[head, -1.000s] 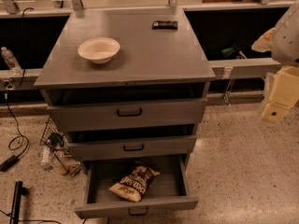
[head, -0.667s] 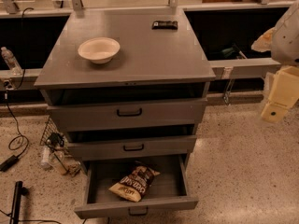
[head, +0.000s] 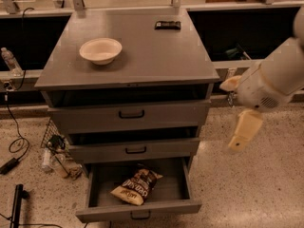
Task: Pick brown chip bag from bottom drawer and place on counter
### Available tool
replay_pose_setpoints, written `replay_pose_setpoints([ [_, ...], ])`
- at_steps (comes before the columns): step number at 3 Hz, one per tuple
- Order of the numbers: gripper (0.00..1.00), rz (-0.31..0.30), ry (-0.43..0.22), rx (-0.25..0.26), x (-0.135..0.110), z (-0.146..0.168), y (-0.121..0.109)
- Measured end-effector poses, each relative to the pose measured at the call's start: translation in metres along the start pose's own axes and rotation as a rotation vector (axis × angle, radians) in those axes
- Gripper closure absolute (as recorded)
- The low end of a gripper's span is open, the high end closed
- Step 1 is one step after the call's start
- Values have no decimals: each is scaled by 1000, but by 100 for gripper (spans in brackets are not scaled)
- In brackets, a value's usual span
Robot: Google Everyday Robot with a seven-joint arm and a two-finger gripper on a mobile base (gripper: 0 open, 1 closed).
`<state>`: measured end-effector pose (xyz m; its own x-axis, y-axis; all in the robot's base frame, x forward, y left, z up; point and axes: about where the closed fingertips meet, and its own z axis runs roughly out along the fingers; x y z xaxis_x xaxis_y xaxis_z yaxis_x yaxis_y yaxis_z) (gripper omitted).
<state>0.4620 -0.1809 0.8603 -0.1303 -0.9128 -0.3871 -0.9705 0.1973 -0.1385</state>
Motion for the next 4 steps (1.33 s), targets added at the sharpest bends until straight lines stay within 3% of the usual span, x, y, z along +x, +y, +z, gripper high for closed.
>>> replay_pose_setpoints([
  [1,0,-130,-96,-64,-7,98,-6],
  [2,0,-319,-80,-90,-11,194,-3],
  [3,0,-320,-80,-91,-11,194,-2],
  [4,0,-351,-125,-119,-13,235,-1],
])
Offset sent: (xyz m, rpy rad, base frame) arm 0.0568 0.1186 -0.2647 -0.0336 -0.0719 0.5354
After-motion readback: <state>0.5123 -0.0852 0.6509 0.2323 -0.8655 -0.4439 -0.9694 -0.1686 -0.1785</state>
